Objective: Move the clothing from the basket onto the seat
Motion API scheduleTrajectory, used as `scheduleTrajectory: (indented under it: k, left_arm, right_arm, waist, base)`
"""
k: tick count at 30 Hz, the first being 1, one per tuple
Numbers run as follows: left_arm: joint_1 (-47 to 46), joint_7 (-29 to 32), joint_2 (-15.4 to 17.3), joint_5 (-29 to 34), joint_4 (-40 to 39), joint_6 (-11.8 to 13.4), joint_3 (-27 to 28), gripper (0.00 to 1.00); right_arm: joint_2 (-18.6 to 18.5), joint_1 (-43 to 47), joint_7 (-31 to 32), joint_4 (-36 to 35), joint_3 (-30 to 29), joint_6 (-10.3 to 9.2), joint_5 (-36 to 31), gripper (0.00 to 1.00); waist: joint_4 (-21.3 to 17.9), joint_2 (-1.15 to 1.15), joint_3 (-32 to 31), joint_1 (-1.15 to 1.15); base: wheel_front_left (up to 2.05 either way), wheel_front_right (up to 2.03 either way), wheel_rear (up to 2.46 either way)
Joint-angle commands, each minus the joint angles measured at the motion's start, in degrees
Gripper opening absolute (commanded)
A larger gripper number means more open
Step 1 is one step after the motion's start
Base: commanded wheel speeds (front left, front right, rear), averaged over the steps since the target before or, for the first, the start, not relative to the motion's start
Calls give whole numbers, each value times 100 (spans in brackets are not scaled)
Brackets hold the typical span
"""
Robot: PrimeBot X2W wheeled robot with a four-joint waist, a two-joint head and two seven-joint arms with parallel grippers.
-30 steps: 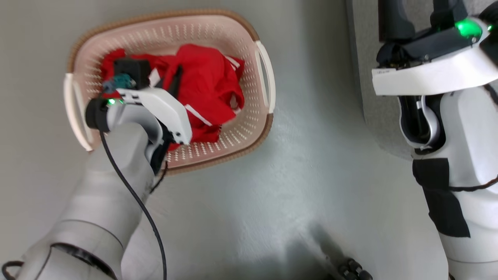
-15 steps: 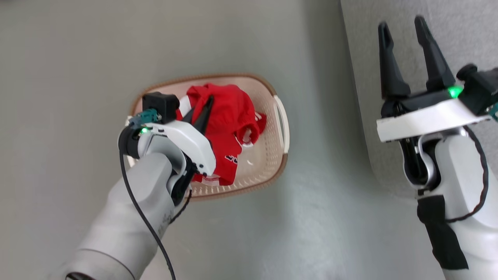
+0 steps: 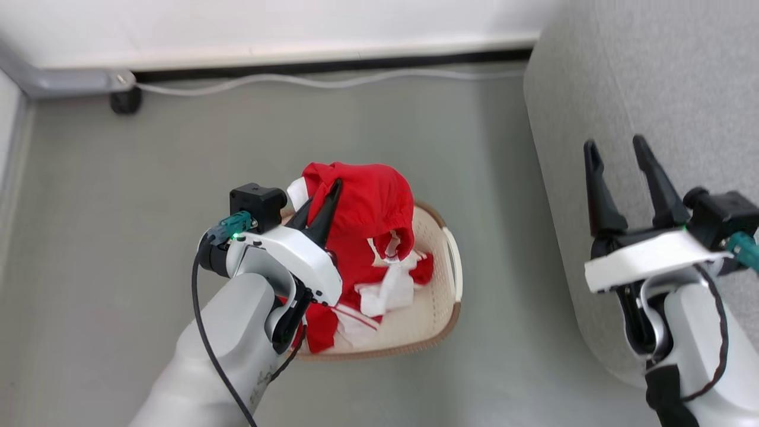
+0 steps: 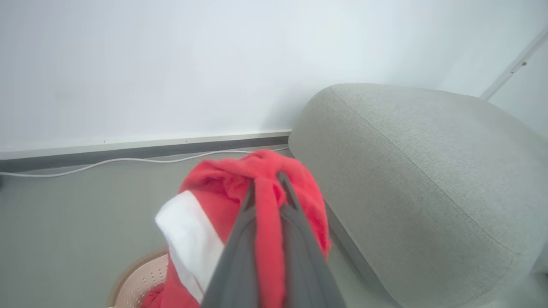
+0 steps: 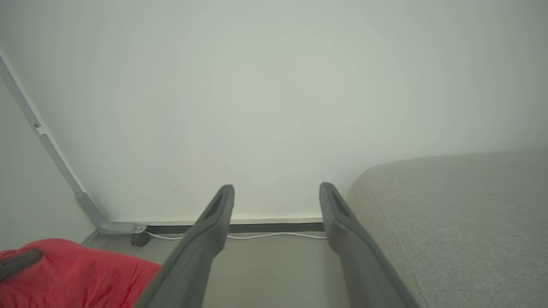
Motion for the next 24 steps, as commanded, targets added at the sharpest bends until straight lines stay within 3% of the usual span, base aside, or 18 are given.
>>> scheduleTrajectory:
  k: [1, 10, 24]
  left_arm:
    - [11, -60, 98, 75, -210, -21, 223, 0]
    - [209, -60, 177, 606, -1189, -35, 711, 0]
    - [-149, -16, 415, 883, -2471, -45, 618, 0]
  right_arm:
    - [-8, 96, -34, -119, 69, 40, -27, 100]
    - [73, 474, -34, -34, -4, 40, -47, 100]
    - [110, 677, -34, 23, -68, 40, -77, 100]
  waist:
    - [127, 0, -292, 0]
    - [225, 0, -746, 0]
    - [330, 0, -900, 0]
  base:
    - [0, 0, 0]
    - [0, 0, 0]
    - [0, 0, 0]
